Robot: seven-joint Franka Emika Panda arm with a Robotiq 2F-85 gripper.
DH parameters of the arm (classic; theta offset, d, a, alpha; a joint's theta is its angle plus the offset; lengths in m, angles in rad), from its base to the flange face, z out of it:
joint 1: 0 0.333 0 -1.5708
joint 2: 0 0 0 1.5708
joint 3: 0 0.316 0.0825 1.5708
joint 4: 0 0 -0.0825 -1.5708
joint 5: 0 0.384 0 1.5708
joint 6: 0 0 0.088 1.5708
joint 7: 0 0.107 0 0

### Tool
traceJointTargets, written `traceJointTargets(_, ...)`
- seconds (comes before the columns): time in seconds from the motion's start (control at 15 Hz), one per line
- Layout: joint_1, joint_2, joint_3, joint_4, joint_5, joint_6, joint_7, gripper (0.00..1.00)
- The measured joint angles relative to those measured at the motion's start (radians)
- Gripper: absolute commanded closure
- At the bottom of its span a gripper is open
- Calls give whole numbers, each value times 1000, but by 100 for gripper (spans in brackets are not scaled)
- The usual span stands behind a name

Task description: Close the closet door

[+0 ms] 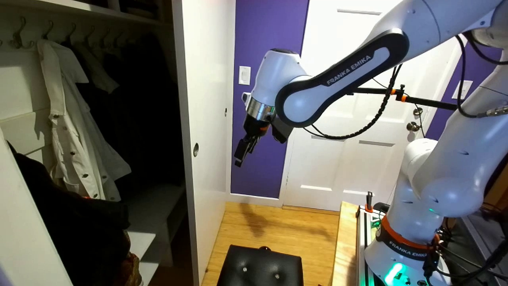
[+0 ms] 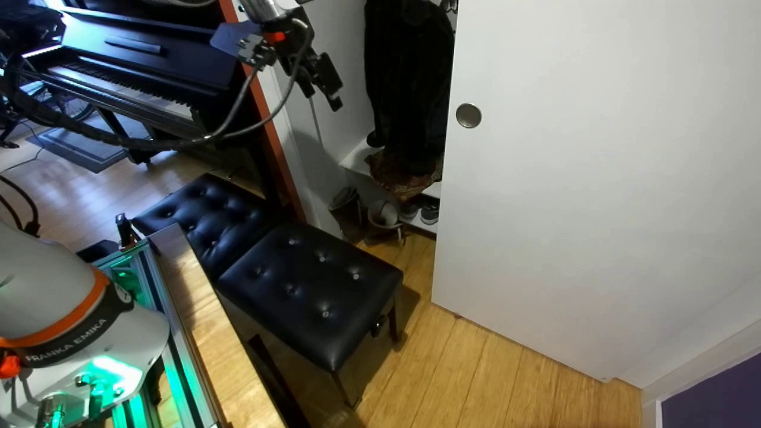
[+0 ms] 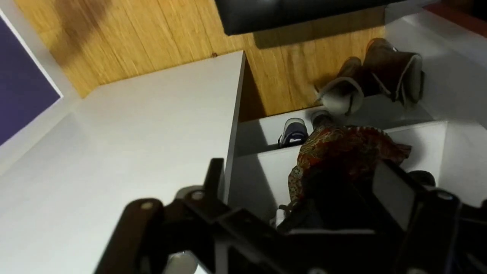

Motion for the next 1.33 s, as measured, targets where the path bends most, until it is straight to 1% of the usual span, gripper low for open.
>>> traceJointTargets(0.2, -13, 92, -76, 26, -23, 119, -153, 0)
traceJointTargets(0.47, -13, 215, -150, 83, -5, 240, -344, 0)
traceJointTargets(0.53, -12, 245, -162, 100, 19, 260, -400, 0)
traceJointTargets(0.6, 0, 271, -173, 114, 90, 272, -472, 0)
traceJointTargets(0.67, 30, 289, -187, 127, 174, 273, -553, 0)
traceJointTargets(0.73, 63, 299, -201, 138, 230, 272, -602, 0)
traceJointTargets(0.8, 84, 302, -205, 143, 249, 272, -613, 0)
traceJointTargets(0.93, 103, 302, -208, 148, 259, 272, -615, 0)
traceJointTargets(1.33, 104, 307, -214, 161, 263, 275, -615, 0)
